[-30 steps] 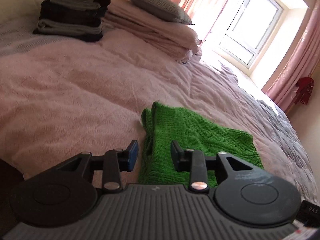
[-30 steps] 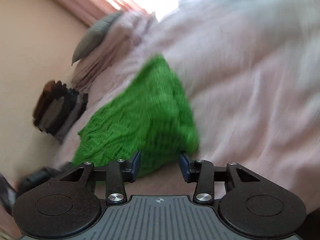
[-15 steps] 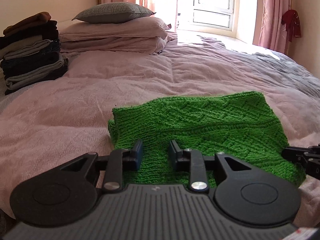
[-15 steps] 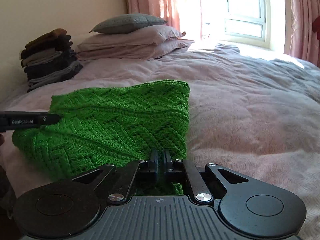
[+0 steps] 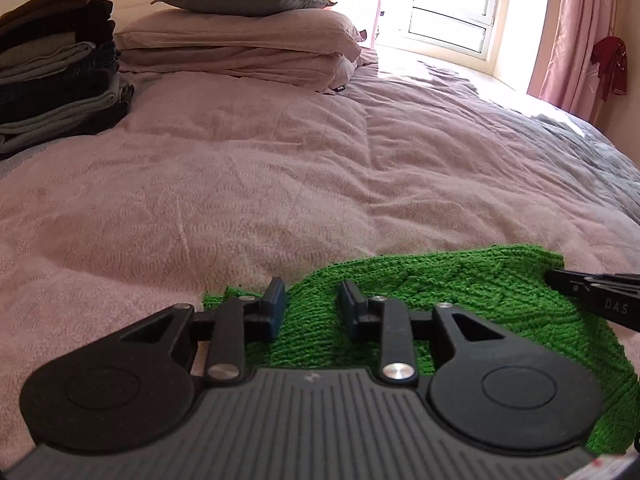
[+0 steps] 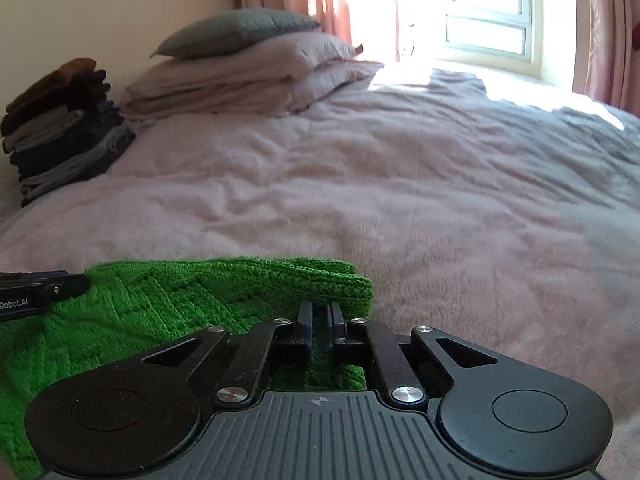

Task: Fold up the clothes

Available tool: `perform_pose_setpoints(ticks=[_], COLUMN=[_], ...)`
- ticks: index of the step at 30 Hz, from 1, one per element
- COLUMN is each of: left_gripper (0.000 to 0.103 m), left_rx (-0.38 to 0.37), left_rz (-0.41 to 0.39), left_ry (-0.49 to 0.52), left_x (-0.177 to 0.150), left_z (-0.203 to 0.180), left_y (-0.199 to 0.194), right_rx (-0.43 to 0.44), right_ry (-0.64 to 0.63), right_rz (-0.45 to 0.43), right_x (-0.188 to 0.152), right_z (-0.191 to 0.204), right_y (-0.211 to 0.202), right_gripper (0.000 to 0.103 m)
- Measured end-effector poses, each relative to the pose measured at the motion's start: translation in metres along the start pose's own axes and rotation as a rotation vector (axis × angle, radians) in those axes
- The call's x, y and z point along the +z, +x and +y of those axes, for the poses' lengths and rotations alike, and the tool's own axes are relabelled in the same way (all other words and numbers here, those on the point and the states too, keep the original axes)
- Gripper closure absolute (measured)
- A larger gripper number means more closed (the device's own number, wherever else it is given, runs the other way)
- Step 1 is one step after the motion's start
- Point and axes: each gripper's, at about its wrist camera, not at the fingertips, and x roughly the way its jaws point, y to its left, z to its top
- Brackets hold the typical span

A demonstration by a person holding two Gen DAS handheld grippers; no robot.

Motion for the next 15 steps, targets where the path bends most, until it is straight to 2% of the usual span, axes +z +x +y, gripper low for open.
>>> perform_pose_setpoints(ticks=[5,6,8,10,12,15], left_gripper=[0.075,0.074,0.073,0.064,0.062,0.061], left_rx=[0.002,0.006,0.016,0.019,0.028,0.029], left_rz=[0.005,0.008,0.029,0.042,0.066,0.106], left_ry=[-0.013,-0.012,-0.017,-0.024,-0.019,-0.006], left_x=[0.007,0.005,0.0,-0.01,-0.022,-0.042], left_z=[0.001,0.001,0.0,0.001,-0.002,-0.008], left_y=[-0.034,-0.043,-0.067,-0.088,-0.108,-0.134], right_rx=[0.013,0.022,0.065,0.106,0.111,0.105], right_ry=[0.066,0.085,0.133,0.169,0.194,0.203], right_rz=[-0.018,-0.021,-0.003,0.008,0.002,0.021], right_x=[0.006,0.004,-0.003,-0.014,-0.025,-0.041], right_z=[-0.007,-0.008,-0.01,-0.011,-0.006,0.004], right_y=[-0.041,-0.053,-0.08,-0.103,-0.128,-0.153], right_gripper=[0.101,0.098,0.086,0.051,0.041,0.04])
